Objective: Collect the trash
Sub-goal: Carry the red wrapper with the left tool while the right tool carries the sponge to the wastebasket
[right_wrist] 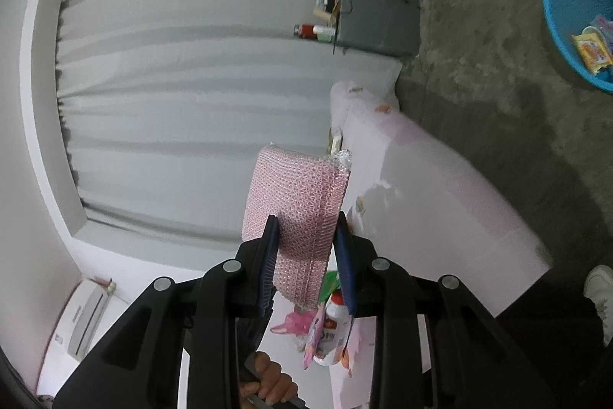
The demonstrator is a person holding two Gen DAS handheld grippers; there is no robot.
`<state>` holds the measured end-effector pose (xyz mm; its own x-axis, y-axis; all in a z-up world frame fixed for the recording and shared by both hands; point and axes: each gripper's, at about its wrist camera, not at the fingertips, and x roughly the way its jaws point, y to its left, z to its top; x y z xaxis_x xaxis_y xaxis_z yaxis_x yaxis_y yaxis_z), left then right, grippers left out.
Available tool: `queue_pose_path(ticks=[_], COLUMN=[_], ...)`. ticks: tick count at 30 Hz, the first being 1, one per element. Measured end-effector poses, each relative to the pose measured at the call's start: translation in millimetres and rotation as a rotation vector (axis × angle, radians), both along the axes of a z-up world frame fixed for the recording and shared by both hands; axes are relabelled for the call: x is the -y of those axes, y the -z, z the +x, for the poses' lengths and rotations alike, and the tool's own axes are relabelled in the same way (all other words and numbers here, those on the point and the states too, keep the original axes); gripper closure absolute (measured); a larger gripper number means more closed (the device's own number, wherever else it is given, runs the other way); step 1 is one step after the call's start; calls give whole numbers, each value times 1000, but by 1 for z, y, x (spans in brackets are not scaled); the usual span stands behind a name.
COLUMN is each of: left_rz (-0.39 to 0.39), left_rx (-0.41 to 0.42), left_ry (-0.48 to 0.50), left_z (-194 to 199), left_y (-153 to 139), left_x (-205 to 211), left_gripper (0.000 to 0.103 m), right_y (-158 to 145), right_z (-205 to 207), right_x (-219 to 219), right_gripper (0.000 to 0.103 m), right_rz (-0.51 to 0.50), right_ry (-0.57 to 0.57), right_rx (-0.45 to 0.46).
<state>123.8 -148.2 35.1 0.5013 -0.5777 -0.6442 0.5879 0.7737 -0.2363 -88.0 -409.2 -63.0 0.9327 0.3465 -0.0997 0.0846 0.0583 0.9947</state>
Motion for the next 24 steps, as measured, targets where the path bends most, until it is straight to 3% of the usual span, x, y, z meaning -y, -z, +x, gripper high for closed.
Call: queue_pose_path(ticks=[11,24], left_rz=[65,235], left_rx=[-30,-146], left_ry=[143,348], left_z=[-13,-22], left_y=[26,101], left_x=[85,228], left_gripper=[100,100], right_y=[22,89], right_z=[-43,-110], right_x=[42,127], right_gripper=[75,75], right_rz=[-1,-78], right_ry=[164,473], right_rx=[-53,-375])
